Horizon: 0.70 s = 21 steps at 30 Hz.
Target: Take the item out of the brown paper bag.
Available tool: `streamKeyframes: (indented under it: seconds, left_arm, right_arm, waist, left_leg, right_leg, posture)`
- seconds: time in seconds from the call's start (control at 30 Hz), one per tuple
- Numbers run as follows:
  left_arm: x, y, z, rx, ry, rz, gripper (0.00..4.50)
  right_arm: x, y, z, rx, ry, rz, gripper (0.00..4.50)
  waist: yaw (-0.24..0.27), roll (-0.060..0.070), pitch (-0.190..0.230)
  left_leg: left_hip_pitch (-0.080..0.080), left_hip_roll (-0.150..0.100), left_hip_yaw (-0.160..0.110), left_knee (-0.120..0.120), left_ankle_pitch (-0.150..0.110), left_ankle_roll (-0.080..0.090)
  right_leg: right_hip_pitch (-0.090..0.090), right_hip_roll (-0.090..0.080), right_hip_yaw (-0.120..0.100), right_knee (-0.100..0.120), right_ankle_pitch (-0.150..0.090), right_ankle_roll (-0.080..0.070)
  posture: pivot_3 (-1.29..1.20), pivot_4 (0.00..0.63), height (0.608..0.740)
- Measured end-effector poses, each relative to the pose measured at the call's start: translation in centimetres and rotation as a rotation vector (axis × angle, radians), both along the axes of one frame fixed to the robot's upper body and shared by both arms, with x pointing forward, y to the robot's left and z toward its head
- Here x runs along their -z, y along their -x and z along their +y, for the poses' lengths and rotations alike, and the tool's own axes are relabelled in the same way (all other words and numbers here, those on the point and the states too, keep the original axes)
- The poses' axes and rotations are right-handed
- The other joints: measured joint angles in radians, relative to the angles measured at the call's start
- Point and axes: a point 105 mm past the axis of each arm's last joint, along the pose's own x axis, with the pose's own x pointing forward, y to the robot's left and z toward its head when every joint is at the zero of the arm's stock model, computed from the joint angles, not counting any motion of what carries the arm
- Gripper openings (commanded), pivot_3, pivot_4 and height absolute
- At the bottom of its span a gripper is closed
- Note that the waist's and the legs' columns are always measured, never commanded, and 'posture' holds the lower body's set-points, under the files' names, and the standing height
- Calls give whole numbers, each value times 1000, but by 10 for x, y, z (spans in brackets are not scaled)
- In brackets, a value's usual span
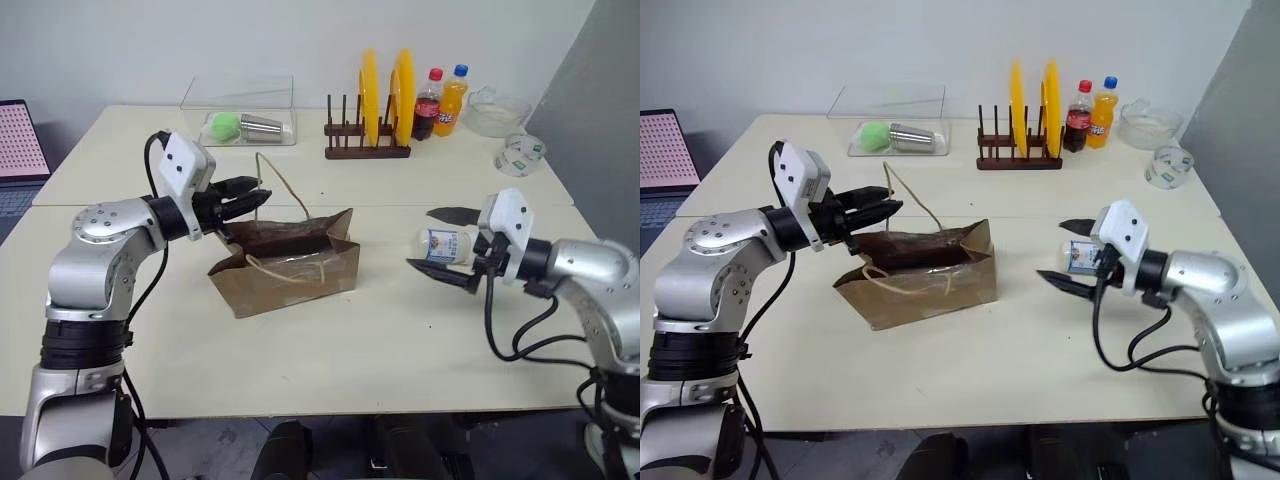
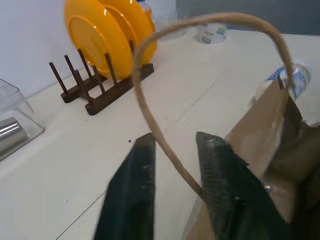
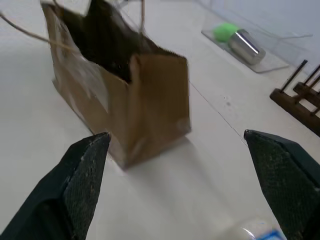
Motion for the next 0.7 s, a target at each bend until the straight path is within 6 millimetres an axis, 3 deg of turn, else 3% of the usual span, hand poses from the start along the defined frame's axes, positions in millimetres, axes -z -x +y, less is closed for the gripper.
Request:
streamKeyframes:
  seconds: [0.1, 0.3, 0.37, 0.5, 0.7]
  left_arm:
    - [-3, 4, 15, -61, -8, -27, 3546]
    - [-19, 34, 50, -349, 49, -196, 3546]
    - [-7, 47, 55, -450, 71, -208, 3546]
    - [43, 68, 66, -681, 126, -125, 3546]
    - [82, 86, 55, -749, 169, -54, 3546]
  right_arm:
    - [3, 3, 13, 12, -60, 6, 4500]
    - [13, -4, 27, 68, -161, -7, 4500]
    - [19, -10, 27, 114, -189, -15, 4500]
    - [30, -24, 17, 249, -240, -77, 4500]
    - [47, -25, 2, 372, -267, -149, 4500]
  waist:
    - [-1, 0, 0]
    - [-3, 0, 0]
    - [1, 0, 0]
    - [7, -1, -1]
    - [12, -2, -3]
  left_leg:
    - [0, 0, 1, 0, 0, 0]
    - [0, 0, 1, -1, 0, 0]
    - [0, 0, 1, -1, 0, 0]
    - [1, -1, 1, -1, 0, 0]
    - [2, -1, 1, 0, 0, 0]
  right_leg:
    - [0, 0, 0, 0, 0, 0]
    - [0, -1, 1, -1, 1, -1]
    - [0, -2, 1, -2, 2, -2]
    - [1, -2, 1, -1, 0, 0]
    - [2, -1, 1, -1, 1, 0]
  posture:
    - [0, 150, 740]
    - [0, 150, 740]
    - [0, 150, 740]
    - [0, 150, 740]
    - [0, 150, 740]
